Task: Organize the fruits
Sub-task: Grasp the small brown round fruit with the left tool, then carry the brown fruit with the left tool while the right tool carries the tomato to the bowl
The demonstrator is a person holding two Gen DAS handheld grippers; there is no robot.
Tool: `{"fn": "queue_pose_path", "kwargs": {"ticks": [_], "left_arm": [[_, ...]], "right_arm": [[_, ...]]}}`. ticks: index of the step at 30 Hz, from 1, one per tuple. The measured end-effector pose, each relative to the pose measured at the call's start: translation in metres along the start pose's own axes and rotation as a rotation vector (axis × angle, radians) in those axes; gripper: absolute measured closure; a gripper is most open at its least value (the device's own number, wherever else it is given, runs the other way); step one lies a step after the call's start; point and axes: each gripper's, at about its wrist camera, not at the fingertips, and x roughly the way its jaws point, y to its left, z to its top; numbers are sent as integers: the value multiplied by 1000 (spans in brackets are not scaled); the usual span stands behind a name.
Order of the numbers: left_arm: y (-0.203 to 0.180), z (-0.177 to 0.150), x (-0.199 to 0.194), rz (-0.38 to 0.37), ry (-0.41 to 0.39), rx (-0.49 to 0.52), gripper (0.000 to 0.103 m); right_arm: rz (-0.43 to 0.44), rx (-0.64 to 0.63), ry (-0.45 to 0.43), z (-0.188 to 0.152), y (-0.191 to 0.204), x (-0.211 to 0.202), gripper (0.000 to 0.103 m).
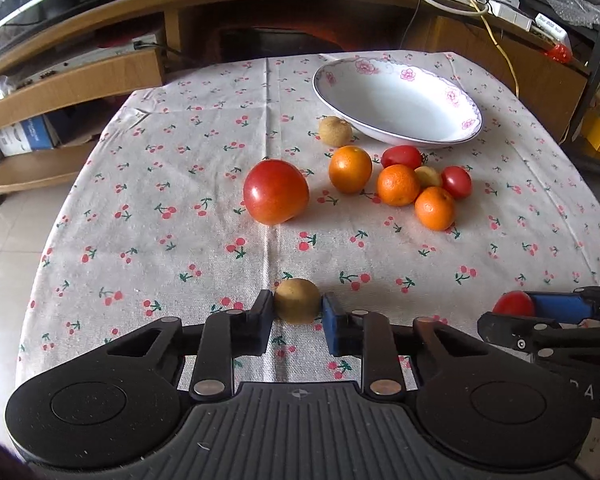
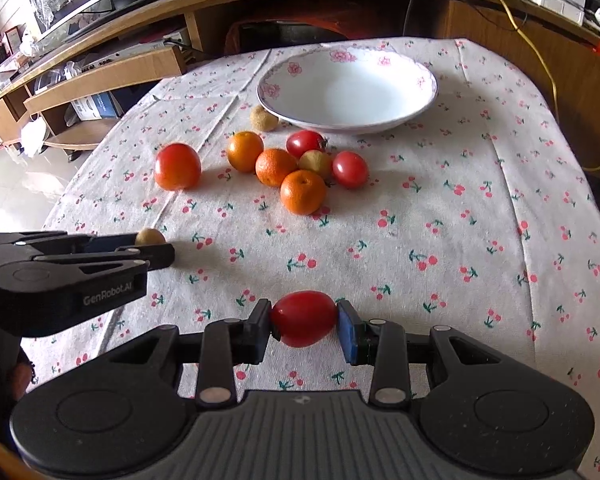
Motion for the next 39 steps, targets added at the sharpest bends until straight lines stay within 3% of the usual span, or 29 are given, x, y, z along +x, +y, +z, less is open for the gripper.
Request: {"fn": "queue_pose_path", "kwargs": {"ticks": [16, 28, 39], "left_arm": [[-31, 26, -37, -61, -98, 59, 70], [-42, 72, -21, -112, -128, 60, 70], [-54, 105, 10, -83, -125, 111, 72]], "right_arm": [[-18, 38, -113, 26, -11, -36, 67], [-31, 56, -148, 74, -28, -27, 67], [-56, 59, -135, 112, -49, 3, 67]]}}
